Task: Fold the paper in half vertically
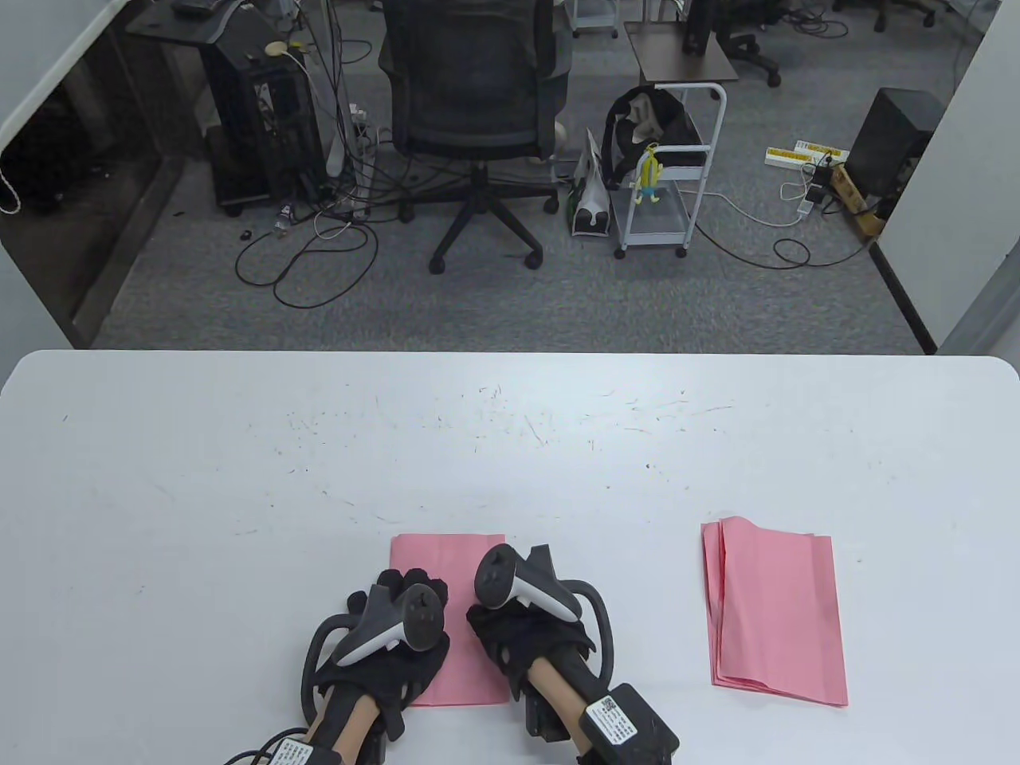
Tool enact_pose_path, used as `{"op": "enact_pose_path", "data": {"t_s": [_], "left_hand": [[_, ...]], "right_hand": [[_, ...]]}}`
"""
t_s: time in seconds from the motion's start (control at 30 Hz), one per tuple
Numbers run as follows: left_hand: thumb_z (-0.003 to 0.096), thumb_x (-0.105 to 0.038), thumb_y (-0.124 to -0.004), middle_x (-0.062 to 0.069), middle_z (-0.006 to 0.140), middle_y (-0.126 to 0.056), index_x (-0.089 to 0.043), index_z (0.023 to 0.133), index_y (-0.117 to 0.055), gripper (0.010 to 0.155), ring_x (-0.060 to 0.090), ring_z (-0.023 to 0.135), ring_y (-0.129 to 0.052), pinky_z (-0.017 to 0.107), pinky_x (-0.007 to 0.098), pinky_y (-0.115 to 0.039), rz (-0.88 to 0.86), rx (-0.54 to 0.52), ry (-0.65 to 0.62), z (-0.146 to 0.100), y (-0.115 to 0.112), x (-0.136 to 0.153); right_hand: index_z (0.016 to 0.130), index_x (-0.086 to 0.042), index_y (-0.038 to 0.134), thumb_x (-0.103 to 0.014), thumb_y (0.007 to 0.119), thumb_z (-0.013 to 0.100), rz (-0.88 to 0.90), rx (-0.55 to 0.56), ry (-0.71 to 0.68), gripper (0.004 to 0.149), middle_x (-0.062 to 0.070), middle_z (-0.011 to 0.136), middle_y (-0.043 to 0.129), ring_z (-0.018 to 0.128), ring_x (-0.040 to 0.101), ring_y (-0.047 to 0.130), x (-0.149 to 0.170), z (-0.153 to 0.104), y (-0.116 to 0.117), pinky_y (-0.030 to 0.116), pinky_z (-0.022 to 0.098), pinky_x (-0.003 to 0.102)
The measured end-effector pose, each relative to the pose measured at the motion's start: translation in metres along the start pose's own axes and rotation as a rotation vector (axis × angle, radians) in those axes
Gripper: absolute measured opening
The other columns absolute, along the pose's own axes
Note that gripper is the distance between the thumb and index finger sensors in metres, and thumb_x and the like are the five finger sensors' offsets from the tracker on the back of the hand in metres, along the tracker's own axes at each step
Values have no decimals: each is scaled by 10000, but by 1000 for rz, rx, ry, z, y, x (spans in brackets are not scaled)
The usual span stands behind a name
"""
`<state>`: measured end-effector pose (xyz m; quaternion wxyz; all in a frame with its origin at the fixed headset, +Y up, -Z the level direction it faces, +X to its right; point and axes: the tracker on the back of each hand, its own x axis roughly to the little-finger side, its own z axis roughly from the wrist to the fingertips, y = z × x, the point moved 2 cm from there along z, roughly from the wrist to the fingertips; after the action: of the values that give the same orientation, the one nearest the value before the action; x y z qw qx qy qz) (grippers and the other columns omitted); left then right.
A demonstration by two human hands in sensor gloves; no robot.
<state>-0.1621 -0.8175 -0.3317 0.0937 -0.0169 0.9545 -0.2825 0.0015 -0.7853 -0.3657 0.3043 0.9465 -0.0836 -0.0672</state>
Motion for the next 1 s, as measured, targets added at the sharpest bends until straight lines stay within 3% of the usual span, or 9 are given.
{"op": "enact_pose_path", "data": {"t_s": [0.23,0.63,0.77,1.0], "left_hand": [[550,-590,-394,-7,1221,24,-333,1141,-43,733,358,1124,5,793,668,-140,1,0,-1,0,0,0],[549,-590,-393,-8,1221,21,-332,1141,-46,733,358,1125,2,794,669,-142,5,-1,-1,0,0,0],[550,-590,-394,-8,1221,23,-332,1141,-44,733,359,1125,3,794,669,-142,4,-1,-1,1,0,0],[550,-589,-394,-8,1221,21,-331,1141,-44,734,359,1125,2,794,669,-143,4,-1,-1,1,0,0]], "right_hand": [[1060,-338,470,-518,604,518,99,-19,60,587,-62,1154,392,1081,235,375,11,32,-17,397,789,534],[1064,-333,445,-514,607,514,103,-37,23,601,-56,1150,369,1077,235,356,14,31,-17,376,789,530],[1065,-276,469,-497,616,513,165,29,-34,613,33,1147,441,1060,323,441,18,15,-22,458,762,558],[1045,-245,567,-500,623,510,50,56,-143,595,49,1119,560,1030,336,556,1,-24,-21,524,743,551]]}}
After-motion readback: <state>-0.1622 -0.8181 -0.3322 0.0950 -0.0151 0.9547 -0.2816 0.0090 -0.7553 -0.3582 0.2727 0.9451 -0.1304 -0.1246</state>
